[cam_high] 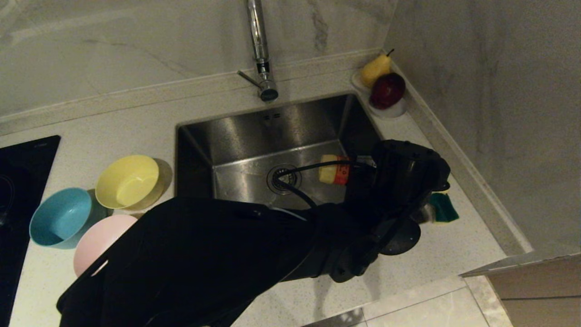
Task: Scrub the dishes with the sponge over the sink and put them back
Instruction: Squeeze it onto the sponge
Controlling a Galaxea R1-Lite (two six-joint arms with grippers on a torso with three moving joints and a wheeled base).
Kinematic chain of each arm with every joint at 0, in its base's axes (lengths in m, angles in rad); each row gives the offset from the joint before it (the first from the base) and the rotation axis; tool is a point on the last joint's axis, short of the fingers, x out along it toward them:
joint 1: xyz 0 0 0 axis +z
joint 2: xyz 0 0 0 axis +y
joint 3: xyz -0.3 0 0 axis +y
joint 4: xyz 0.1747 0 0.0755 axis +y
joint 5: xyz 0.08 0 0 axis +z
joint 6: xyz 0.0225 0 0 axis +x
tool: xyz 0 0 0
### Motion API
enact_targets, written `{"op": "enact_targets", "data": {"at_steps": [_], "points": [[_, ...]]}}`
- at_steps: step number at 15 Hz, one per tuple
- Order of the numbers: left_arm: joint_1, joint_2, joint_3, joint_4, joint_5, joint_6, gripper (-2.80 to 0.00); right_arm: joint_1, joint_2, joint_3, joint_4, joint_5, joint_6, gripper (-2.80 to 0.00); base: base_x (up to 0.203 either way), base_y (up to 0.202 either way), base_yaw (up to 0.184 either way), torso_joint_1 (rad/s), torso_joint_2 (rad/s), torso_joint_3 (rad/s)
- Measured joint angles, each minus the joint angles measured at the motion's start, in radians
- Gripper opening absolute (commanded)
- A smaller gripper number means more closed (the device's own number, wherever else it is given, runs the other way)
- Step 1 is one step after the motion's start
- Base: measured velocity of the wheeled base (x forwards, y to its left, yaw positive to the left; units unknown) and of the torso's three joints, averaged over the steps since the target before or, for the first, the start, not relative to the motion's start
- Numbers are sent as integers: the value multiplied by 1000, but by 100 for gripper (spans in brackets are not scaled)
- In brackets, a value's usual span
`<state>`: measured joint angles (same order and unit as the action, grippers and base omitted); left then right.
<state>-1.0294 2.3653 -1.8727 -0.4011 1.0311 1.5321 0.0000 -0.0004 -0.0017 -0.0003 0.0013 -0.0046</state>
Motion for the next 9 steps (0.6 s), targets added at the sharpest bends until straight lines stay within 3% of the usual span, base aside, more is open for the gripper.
{"op": "enact_targets", "data": {"at_steps": [2,9], "points": [[0,2,-3,-3,40,1,-280,0,0,0,0,0,1,-280,0,0,0,0,0,0],[0,22,-9,-13,73,3,-280,0,0,0,0,0,1,-280,0,0,0,0,0,0]]}}
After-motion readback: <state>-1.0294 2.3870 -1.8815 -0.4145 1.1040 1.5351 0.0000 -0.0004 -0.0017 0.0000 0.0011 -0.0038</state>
